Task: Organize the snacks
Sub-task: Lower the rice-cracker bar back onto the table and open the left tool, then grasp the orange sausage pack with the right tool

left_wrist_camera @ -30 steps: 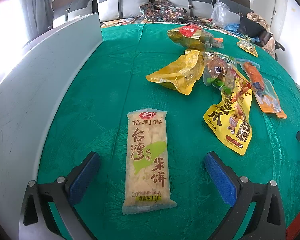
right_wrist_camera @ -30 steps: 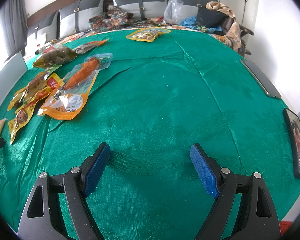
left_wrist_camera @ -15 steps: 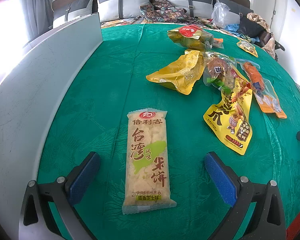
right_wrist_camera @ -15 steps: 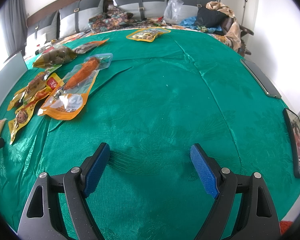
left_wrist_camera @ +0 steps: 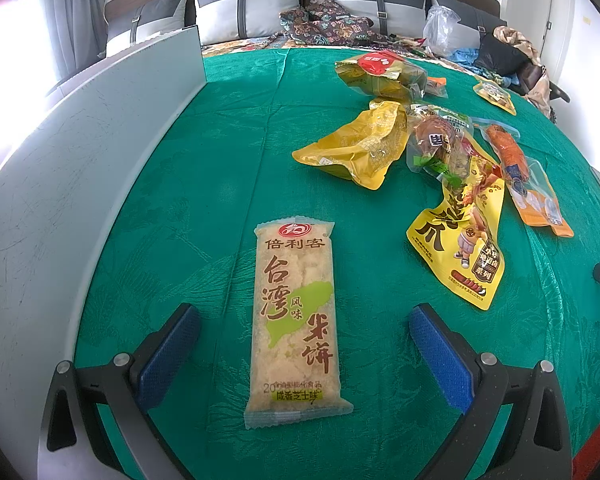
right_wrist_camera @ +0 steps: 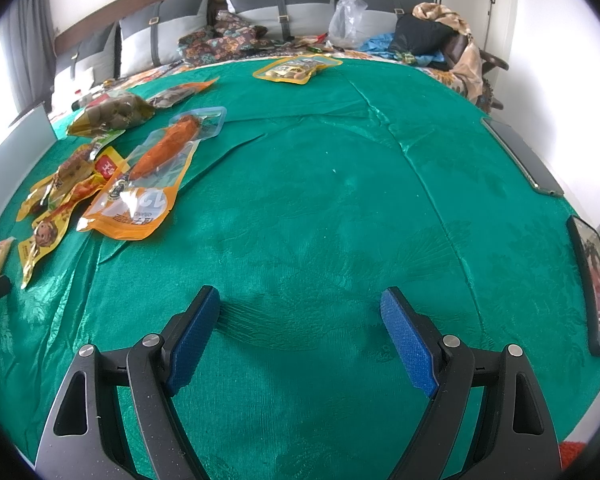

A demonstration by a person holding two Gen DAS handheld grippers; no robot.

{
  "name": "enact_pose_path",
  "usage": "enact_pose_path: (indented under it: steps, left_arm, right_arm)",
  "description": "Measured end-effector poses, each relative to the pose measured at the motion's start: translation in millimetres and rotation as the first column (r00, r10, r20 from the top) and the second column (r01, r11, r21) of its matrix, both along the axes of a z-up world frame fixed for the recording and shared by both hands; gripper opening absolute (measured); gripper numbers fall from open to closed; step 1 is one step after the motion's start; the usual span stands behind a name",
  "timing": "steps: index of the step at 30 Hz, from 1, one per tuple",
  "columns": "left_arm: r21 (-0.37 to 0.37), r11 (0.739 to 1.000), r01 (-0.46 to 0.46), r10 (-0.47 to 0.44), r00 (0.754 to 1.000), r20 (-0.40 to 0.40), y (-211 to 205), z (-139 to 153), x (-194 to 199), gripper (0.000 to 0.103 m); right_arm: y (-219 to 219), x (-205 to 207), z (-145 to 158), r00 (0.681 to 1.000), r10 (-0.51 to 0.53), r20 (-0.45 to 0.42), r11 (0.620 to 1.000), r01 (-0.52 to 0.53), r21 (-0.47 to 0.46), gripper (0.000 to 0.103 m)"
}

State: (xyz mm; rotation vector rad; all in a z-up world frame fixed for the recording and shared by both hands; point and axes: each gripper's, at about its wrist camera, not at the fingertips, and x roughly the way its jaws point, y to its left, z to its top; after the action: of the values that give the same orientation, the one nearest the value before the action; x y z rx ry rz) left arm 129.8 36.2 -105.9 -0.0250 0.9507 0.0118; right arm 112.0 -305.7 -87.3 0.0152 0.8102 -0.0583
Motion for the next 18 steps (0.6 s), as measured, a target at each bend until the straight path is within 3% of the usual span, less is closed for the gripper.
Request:
enact_pose_path:
  steps: [3, 5, 7, 9, 11, 13, 18]
  left_arm:
    - [0.0, 1.0, 0.0, 0.0, 1.0, 0.0, 0, 0, 0, 0.103]
    - [0.0, 1.0, -0.001, 0.001, 1.0, 0.001, 0, 0, 0, 0.103]
    - [0.0, 1.0, -0.002, 0.002, 1.0, 0.001, 0, 1, 0, 0.103]
    - [0.0, 1.0, -0.002, 0.002, 1.0, 0.002, 0, 1, 1, 0.103]
    - [-0.001, 1.0, -0.002, 0.002, 1.0, 0.002, 0, 1, 0, 0.103]
    - [-0.001, 1.0, -0.002, 0.002, 1.0, 0.002, 0, 1, 0, 0.103]
    - [-0.001, 1.0, -0.002, 0.002, 1.0, 0.002, 0, 1, 0, 0.103]
  right_arm:
    - [2, 4, 1, 1.0, -0.006, -0.024, 1.0, 0.006, -0.005, 0.085]
    - [7, 14, 10, 0.998, 0.001, -0.063, 0.999, 0.001, 0.039, 0.085]
    - [19, 27, 27, 0.999, 0.031, -0.042, 0.997, -0.027, 0.072, 0.085]
    - [36, 50, 43, 0.997, 0.063, -0.034, 0.994, -0.06, 0.096, 0.085]
    - [54, 86, 51, 0.994, 0.074, -0.081, 0.988, -0.062, 0.141, 0.084]
    - [67, 119, 50, 0.99, 0.061, -0.127, 0.985, -0.04, 0.165, 0.084]
    - [101, 181, 15, 0.956, 0.005, -0.295, 0.994, 0.026, 0.103, 0.087]
